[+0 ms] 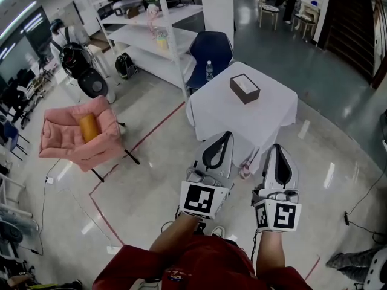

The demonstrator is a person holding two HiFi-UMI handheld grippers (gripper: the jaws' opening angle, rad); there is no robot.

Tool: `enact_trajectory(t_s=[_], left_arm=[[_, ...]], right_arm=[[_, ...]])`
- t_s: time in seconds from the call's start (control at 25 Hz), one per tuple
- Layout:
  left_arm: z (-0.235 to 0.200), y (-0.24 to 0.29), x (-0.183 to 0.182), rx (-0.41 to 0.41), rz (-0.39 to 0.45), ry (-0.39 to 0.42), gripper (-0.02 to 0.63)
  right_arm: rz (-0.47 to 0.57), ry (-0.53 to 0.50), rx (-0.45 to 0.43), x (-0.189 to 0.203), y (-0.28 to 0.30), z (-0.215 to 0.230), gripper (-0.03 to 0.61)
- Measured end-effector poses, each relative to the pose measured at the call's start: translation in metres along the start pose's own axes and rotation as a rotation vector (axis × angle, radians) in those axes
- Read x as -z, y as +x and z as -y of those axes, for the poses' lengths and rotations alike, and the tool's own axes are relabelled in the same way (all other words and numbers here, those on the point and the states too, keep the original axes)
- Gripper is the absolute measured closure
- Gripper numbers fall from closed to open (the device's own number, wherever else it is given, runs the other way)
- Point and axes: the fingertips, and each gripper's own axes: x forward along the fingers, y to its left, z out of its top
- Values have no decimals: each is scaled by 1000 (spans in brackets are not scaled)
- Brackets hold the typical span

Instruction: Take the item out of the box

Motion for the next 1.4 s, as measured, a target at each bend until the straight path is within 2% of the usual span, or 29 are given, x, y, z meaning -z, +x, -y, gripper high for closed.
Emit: enact_trajectory(t_s=[0.2, 0.48, 0.76, 1.4], left_arm=[[-2, 8, 7, -35, -3, 3, 612], [-16, 23, 26, -30, -30, -13, 612], [-41, 56, 29, -18, 25, -33, 612], [-159, 137, 60, -23, 31, -45, 612]], right_arm=[[3, 7, 5, 5, 3, 7, 578], [2, 13, 1, 17, 24, 11, 578], [6, 11, -13, 33, 64, 11, 578], [-41, -31, -14, 79, 205, -16, 578]])
